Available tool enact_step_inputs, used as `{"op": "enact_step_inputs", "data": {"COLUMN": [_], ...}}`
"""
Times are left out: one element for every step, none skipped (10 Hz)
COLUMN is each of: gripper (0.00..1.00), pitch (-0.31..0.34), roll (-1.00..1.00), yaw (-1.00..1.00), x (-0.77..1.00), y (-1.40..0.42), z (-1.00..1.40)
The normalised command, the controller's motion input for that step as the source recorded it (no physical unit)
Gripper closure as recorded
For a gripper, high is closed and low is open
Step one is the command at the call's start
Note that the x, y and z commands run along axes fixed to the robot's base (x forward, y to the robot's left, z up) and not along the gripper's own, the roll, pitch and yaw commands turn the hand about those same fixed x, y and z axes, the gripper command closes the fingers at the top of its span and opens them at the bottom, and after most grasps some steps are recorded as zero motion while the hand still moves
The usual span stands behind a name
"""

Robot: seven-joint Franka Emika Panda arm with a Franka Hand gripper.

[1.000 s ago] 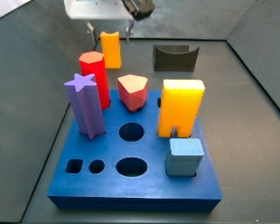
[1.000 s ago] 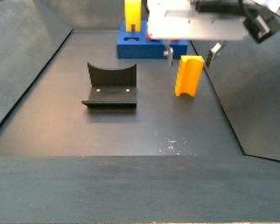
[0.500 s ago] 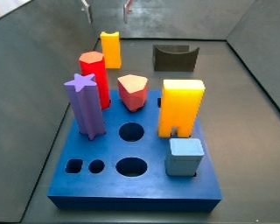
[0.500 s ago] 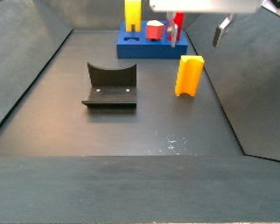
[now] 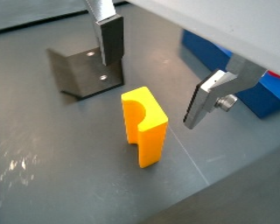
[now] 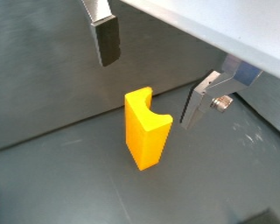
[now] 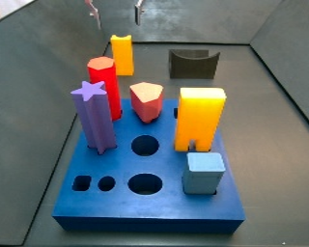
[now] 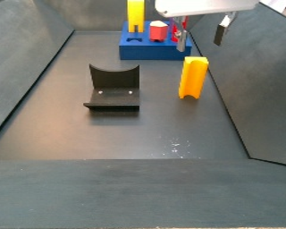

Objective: Pick up the arch object. Move up. Rotate the arch object. Move to above the board. Insert the arch object.
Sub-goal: Rotate the arch object.

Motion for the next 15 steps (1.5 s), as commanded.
{"op": "enact_step_inputs", "data": {"gripper": [0.0, 0.0, 0.0, 0.0, 0.0, 0.0, 0.0, 0.0, 0.0, 0.0, 0.0, 0.0, 0.0, 0.0, 0.0], "pitch": [0.002, 0.002, 0.002, 0.002, 0.002, 0.002, 0.002, 0.002, 0.003, 0.003, 0.003, 0.003, 0.003, 0.003, 0.003], "roll": [-0.01, -0.01, -0.01, -0.01, -0.01, -0.01, -0.01, -0.01, -0.01, -0.01, -0.01, -0.01, -0.01, -0.01, -0.01], "yaw": [1.0, 1.0, 1.0, 1.0, 1.0, 1.0, 1.0, 1.0, 1.0, 1.0, 1.0, 1.0, 1.0, 1.0, 1.0], "x": [0.04, 0.04, 0.04, 0.04, 0.04, 0.04, 0.04, 0.04, 0.04, 0.04, 0.04, 0.04, 0.04, 0.04, 0.04], "y": [-0.01, -0.01, -0.01, -0.01, -0.01, -0.01, -0.01, -0.01, -0.01, -0.01, -0.01, -0.01, -0.01, -0.01, -0.01], "z": [-0.05, -0.04, -0.04, -0.04, -0.04, -0.04, -0.04, -0.04, -0.04, -0.04, -0.04, -0.04, -0.04, -0.04, -0.03]}}
